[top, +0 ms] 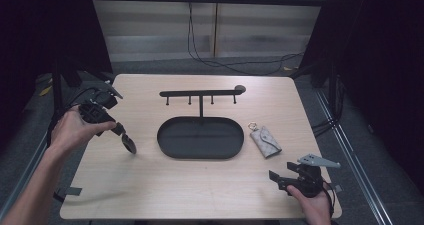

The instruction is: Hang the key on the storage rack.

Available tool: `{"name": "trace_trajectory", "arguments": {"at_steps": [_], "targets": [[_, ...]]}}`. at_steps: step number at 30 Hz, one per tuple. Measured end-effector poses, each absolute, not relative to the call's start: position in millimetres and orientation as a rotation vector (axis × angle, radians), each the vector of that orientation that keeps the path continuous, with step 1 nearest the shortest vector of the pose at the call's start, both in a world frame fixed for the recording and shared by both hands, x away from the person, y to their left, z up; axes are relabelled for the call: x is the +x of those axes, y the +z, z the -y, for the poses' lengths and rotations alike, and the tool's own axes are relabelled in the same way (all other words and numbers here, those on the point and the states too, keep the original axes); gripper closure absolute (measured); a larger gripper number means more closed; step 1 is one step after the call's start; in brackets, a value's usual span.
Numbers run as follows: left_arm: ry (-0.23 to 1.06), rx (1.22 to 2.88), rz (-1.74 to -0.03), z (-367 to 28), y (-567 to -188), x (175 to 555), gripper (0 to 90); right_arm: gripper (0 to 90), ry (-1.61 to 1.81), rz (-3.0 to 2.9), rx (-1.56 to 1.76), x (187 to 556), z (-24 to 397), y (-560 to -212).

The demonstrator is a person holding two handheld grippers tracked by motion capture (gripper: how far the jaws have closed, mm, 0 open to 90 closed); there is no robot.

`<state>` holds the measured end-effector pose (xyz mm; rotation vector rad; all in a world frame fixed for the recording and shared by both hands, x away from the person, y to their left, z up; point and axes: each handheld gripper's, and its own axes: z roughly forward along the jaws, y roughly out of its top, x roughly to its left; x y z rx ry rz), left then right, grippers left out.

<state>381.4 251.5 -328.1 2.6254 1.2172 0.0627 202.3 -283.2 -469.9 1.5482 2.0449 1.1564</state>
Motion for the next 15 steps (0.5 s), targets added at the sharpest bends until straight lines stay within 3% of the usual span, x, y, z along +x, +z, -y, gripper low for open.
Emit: {"name": "trace_trajectory", "arguments": {"at_steps": [15], "targets": [[0.078,2.651,-1.241,-236.3,-307.3,381.7,70.8,18.4,1.158,-2.046,1.547,202.4,283.2,-469.9]]}}
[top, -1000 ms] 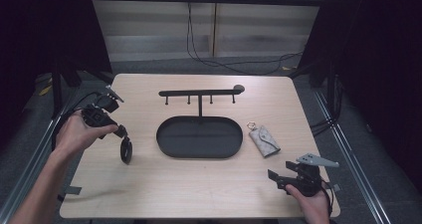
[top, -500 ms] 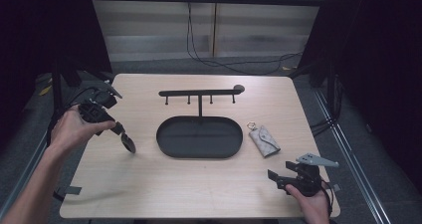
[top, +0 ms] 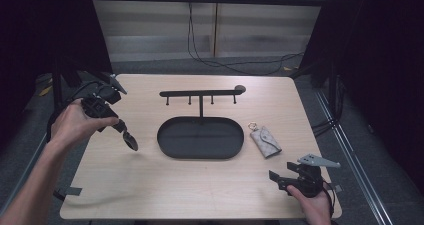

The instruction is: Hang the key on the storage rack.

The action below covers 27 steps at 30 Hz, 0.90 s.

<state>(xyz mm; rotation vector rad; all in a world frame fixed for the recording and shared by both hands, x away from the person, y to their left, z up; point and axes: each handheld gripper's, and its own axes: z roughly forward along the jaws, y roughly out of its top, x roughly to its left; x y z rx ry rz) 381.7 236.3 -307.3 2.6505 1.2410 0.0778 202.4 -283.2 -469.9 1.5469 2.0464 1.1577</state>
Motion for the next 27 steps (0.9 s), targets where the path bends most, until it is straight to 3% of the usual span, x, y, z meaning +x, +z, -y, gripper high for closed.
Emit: {"name": "trace_trajectory", "arguments": {"at_steps": [27], "targets": [[0.074,2.704,-1.190,-192.9,-287.5,388.7,70.9,17.6,1.157,-2.051,1.534,202.3,283.2,-469.6]]}}
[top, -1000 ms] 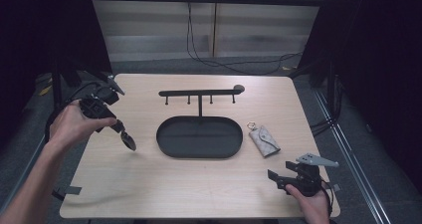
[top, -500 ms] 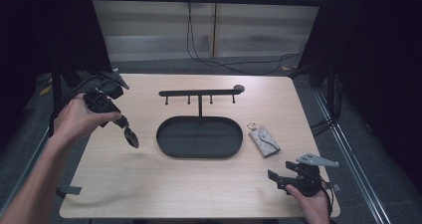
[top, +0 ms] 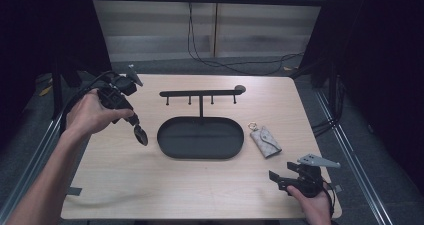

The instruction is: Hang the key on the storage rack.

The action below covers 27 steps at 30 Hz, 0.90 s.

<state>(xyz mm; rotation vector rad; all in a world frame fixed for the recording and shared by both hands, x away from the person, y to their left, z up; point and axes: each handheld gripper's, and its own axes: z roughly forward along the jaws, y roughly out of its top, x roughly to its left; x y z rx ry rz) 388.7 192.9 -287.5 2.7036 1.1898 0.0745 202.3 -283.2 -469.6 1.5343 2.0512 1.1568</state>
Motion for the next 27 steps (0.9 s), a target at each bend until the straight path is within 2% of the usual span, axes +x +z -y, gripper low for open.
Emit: {"name": "trace_trajectory", "arguments": {"at_steps": [27], "targets": [[0.005,2.755,-1.171,-131.8,-297.3,418.0,70.9,17.6,1.171,-2.058,1.542,202.7,283.9,-469.9]]}}
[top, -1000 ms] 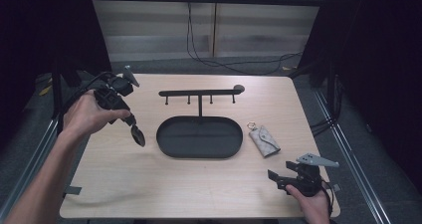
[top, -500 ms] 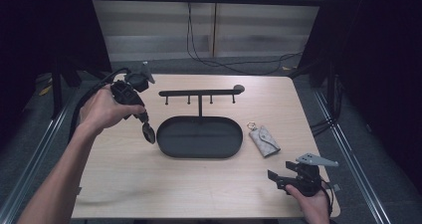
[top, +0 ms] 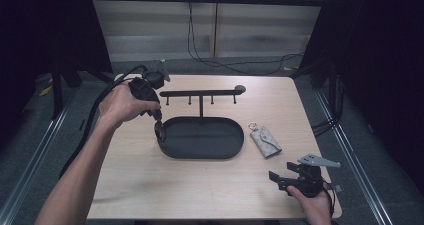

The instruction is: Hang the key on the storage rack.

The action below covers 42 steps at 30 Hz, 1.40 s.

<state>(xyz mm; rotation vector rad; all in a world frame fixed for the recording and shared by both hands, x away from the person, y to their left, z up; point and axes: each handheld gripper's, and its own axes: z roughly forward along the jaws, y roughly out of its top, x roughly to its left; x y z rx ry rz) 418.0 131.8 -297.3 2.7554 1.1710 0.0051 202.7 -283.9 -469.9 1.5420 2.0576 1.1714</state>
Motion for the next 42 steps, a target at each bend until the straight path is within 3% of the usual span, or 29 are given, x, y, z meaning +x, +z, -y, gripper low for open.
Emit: {"name": "trace_trajectory", "arguments": {"at_steps": [13,42], "targets": [[0.000,2.770,-1.187,-116.2,-305.9,440.6,70.9,17.6,1.176,-2.071,1.535,203.1,283.3,-470.0],[-0.013,2.713,-1.271,-110.0,-304.2,450.0,70.5,17.6,1.178,-2.077,1.529,202.8,283.0,-469.8]]}}
